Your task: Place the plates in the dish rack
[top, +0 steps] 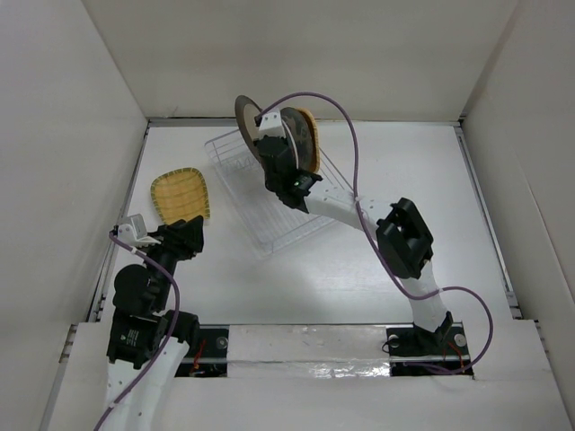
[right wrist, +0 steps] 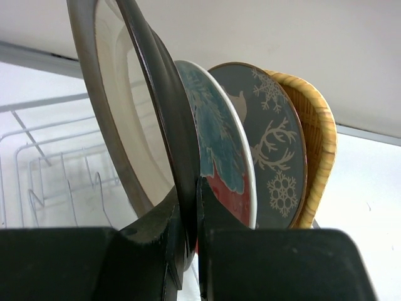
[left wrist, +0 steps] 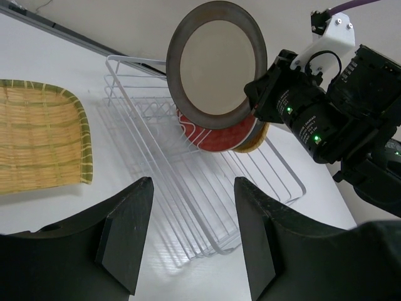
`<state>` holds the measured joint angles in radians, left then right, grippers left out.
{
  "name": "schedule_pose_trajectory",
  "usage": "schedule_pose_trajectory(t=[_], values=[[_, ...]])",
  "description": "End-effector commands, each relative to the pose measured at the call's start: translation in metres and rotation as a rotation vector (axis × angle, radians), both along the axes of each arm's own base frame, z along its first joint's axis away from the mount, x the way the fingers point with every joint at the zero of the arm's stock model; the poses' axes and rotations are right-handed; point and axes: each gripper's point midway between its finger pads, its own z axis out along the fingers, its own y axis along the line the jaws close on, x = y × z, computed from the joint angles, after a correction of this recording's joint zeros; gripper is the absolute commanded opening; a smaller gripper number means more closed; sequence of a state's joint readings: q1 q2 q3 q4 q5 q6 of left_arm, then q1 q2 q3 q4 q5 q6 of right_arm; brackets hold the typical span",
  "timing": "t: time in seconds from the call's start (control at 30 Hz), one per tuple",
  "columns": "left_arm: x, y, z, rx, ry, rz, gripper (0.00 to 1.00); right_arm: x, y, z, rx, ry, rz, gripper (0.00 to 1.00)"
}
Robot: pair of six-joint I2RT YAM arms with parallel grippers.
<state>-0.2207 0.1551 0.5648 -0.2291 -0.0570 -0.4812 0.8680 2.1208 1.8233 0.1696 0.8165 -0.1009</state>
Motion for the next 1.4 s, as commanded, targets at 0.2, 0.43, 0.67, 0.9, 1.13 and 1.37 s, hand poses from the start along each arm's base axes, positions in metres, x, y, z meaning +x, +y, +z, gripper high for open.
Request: schedule_pose_trajectory(t=[0.2, 0.43, 0.67, 0.9, 1.13, 1.37], values=[[0.007, 0.007, 0.005, 0.001, 0.001, 0.046, 0.51, -0.004, -0.041, 0.082, 0.245, -0.174, -0.170, 0.00], [0.014, 0.007, -0.002, 0.009, 0.042, 0.053, 0.50, -0.006, -0.058, 0.076, 0.273, -0.191, -0.223, 0.00], [0.015, 0.010, -0.003, 0.008, 0.045, 0.070, 0.50, -0.014, -0.078, 0.110, 0.365, -0.253, -0.249, 0.00], [0.019, 0.011, -0.009, 0.010, 0.084, 0.087, 0.50, -0.008, -0.054, 0.059, 0.299, -0.176, -0.182, 0.00], [0.021, 0.012, -0.011, 0.009, 0.095, 0.093, 0.48, -0.017, -0.043, 0.077, 0.291, -0.210, -0.171, 0.00], [0.025, 0.016, -0.020, 0.004, 0.143, 0.126, 0.46, -0.016, -0.010, 0.047, 0.218, -0.149, -0.117, 0.00]])
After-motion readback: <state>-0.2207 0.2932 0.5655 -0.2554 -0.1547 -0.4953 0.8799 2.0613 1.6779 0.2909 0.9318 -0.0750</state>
